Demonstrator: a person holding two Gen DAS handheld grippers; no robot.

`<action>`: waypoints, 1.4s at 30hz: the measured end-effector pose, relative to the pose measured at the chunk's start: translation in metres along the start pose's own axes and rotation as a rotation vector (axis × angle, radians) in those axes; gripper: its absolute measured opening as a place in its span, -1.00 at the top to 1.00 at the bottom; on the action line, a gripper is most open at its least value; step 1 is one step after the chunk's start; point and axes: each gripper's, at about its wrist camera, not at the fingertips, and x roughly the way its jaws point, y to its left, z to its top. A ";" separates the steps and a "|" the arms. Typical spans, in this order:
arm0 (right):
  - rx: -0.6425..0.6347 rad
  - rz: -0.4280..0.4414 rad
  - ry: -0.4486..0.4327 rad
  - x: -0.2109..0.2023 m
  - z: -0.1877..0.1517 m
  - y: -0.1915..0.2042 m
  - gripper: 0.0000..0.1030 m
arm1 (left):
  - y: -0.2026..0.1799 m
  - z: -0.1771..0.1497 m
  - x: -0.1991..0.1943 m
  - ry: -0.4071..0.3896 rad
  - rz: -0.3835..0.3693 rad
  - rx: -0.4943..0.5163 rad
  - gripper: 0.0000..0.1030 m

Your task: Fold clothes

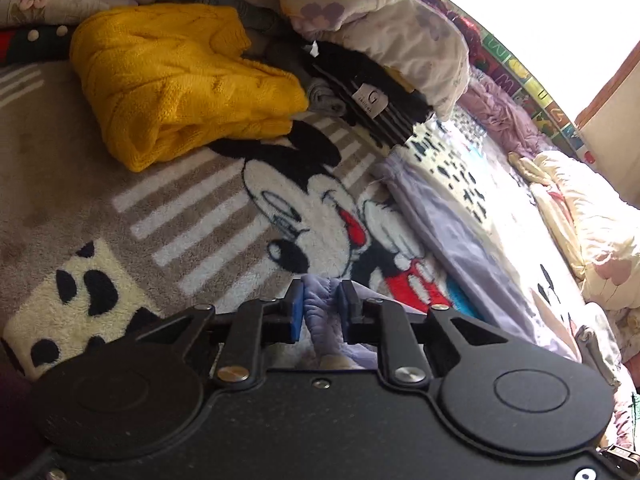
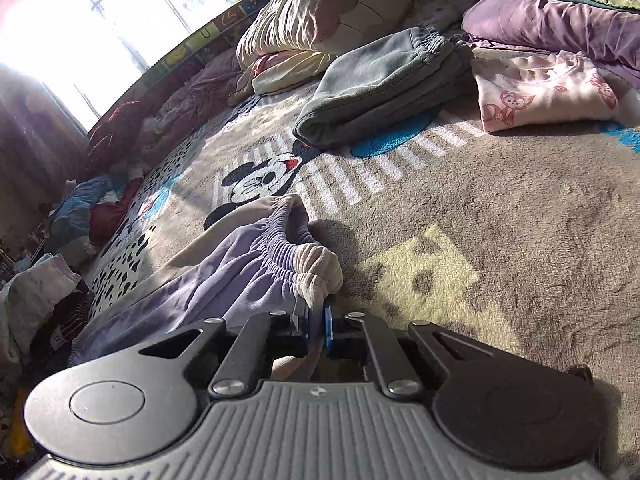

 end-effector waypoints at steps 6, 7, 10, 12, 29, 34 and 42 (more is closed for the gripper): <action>0.046 -0.013 0.026 0.003 -0.007 -0.011 0.34 | -0.008 -0.012 -0.036 -0.050 0.023 0.004 -0.28; 0.044 -0.014 0.029 0.003 -0.007 -0.010 0.22 | -0.010 -0.015 -0.043 -0.065 0.027 0.008 -0.28; 0.038 -0.016 0.040 0.001 -0.006 -0.008 0.20 | -0.022 -0.027 -0.060 -0.100 0.022 0.063 -0.27; 0.035 -0.014 0.047 0.000 -0.006 -0.007 0.20 | -0.032 -0.039 -0.063 -0.086 -0.003 0.112 -0.24; -0.124 -0.116 0.098 -0.010 -0.024 0.013 0.27 | -0.111 -0.123 -0.014 0.131 -0.136 0.576 -0.10; -0.235 -0.182 0.029 -0.029 -0.034 0.032 0.22 | -0.112 -0.130 -0.034 0.087 -0.215 0.547 -0.10; -0.534 -0.060 -0.101 -0.048 -0.088 0.099 0.23 | -0.136 -0.157 -0.011 0.132 -0.286 0.613 -0.10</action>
